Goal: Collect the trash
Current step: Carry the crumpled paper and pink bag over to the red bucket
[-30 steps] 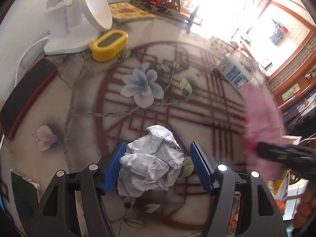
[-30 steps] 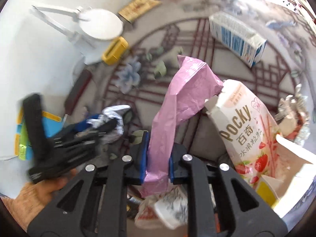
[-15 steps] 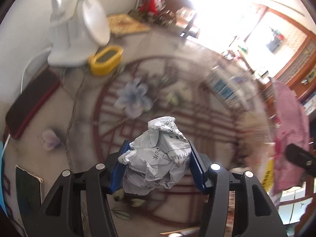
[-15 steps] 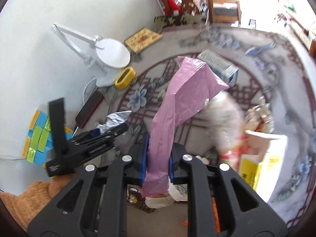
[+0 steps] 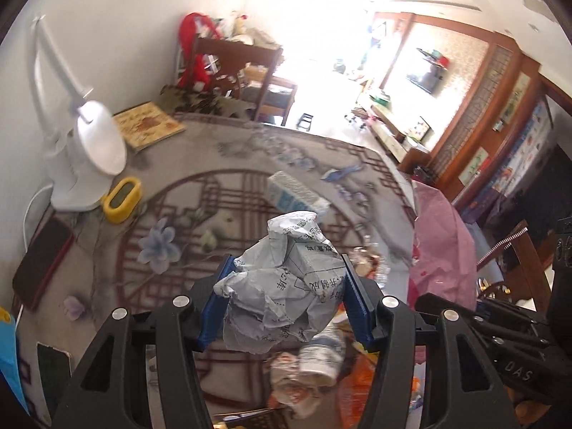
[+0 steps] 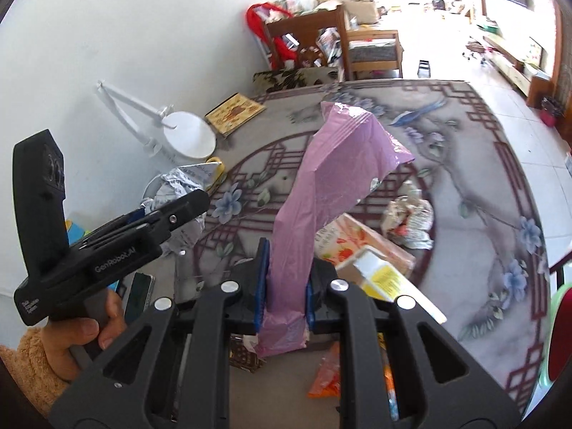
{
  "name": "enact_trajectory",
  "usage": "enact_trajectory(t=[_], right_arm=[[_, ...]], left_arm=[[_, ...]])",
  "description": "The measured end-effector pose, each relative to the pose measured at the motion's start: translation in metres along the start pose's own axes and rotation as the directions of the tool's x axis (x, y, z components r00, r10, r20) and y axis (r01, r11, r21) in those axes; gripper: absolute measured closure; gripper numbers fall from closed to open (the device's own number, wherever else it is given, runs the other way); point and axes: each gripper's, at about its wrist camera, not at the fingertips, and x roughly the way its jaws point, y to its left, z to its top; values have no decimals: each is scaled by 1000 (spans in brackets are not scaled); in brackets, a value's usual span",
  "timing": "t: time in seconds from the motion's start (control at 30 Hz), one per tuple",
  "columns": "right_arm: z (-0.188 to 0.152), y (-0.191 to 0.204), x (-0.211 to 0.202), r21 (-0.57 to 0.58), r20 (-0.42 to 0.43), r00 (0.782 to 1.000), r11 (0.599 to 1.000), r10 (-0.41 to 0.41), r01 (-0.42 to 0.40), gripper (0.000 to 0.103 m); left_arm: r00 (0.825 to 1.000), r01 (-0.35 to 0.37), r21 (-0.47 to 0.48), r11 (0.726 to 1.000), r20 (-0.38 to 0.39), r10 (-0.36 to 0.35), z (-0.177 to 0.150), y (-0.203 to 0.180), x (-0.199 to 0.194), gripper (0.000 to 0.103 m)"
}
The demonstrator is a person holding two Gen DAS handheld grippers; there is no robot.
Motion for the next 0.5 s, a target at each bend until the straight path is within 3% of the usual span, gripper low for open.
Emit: enact_trajectory(t=[0.5], right_arm=[[-14,-34,-45,98,93,994,994,-62,53,86]], left_arm=[[996,89,103,991,-31,-87,-6,-63,3,48]])
